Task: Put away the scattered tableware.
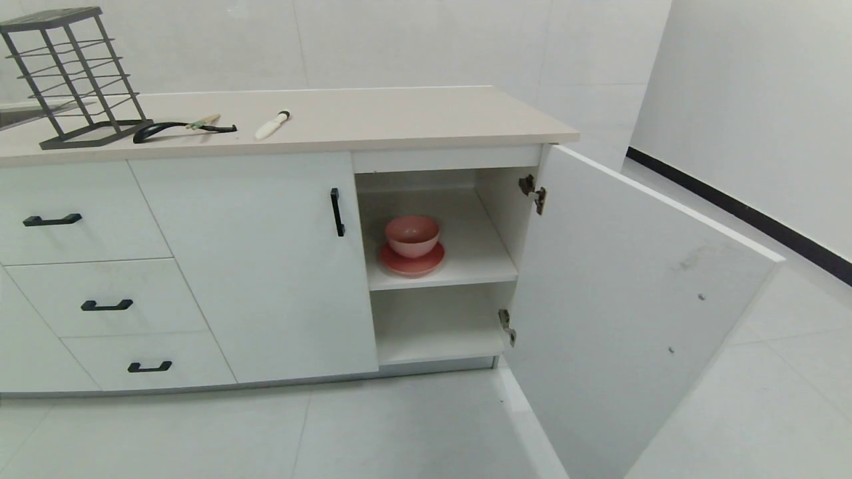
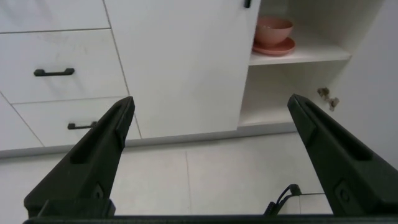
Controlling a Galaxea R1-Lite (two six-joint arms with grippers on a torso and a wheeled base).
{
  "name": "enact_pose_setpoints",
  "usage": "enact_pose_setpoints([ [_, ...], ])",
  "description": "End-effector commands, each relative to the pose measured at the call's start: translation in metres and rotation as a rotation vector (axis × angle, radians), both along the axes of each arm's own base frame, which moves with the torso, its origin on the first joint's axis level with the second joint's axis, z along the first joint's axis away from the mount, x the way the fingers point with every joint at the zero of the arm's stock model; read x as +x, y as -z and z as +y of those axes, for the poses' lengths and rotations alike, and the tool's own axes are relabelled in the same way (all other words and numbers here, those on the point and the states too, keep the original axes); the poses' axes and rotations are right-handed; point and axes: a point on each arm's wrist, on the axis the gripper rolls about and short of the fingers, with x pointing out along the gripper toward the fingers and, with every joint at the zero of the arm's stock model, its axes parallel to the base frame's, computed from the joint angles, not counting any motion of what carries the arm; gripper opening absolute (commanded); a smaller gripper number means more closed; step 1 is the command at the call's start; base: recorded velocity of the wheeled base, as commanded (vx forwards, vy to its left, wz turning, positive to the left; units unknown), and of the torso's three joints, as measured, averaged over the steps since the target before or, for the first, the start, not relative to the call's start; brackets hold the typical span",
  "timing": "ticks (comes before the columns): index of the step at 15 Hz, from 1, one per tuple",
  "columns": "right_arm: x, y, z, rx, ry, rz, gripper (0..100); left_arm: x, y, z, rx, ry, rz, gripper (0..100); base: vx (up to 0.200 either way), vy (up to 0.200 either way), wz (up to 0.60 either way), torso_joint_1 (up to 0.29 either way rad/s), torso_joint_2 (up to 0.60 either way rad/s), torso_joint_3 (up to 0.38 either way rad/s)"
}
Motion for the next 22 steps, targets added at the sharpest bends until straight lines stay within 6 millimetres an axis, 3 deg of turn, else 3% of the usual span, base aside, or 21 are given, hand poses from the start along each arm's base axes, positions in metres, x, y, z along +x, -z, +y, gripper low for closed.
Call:
enact_pose_setpoints([
  [1,-0.006,-0.028,0.0,0.022,0.02,-0.142,0,0.0,0.0,0.0,0.0,-0.001,0.0,100,0.0,-0.2,0.0,-0.002,0.01,0.007],
  [2,-0.003,-0.047,0.0,0.02,0.022,-0.121,0,0.0,0.0,0.0,0.0,0.001,0.0,100,0.0,-0.2,0.0,0.002,0.0,0.007],
  [4,0.015,-0.064,0.001,0.007,-0.067,0.001,0,0.0,0.0,0.0,-0.002,0.001,0.0,100,0.0,-0.2,0.0,0.002,0.0,-0.002],
  [6,0.045,-0.079,0.004,-0.037,-0.168,0.148,0,0.0,0.0,0.0,-0.002,0.001,0.0,100,0.0,0.0,0.0,0.0,0.0,0.0],
  [8,0.088,-0.094,0.009,-0.079,-0.247,0.232,0,0.0,0.0,0.0,-0.002,-0.001,0.0,100,0.0,0.0,0.0,0.0,0.0,0.0],
  [9,0.113,-0.095,0.011,-0.095,-0.273,0.25,0,0.0,0.0,0.0,-0.002,0.001,-0.002,100,0.0,0.0,0.0,0.0,0.0,0.0],
  [10,0.119,-0.095,0.011,-0.097,-0.274,0.256,0,0.0,0.0,0.0,-0.002,0.001,0.0,100,0.0,0.0,0.0,0.0,0.0,0.0],
  [11,0.145,-0.091,0.013,-0.096,-0.28,0.283,0,0.0,0.0,0.0,-0.002,0.001,0.0,100,0.0,0.0,0.0,0.0,0.0,0.0],
  [12,0.158,-0.087,0.014,-0.096,-0.281,0.296,0,0.0,0.0,0.0,-0.002,0.001,0.0,100,0.0,0.0,0.0,0.0,0.0,0.0],
  [13,0.158,-0.087,0.014,-0.096,-0.281,0.296,0,0.0,0.0,0.0,-0.002,0.001,0.0,100,0.0,0.0,0.0,0.0,0.0,0.0],
  [15,0.185,-0.077,0.014,-0.091,-0.294,0.314,0,0.0,0.0,0.0,-0.003,0.001,0.0,100,0.0,0.0,0.0,0.0,0.0,0.0],
  [22,0.198,-0.07,0.013,-0.084,-0.31,0.337,0,0.0,0.0,0.0,-0.009,0.001,-0.001,100,0.0,0.0,0.0,0.0,0.0,0.0],
])
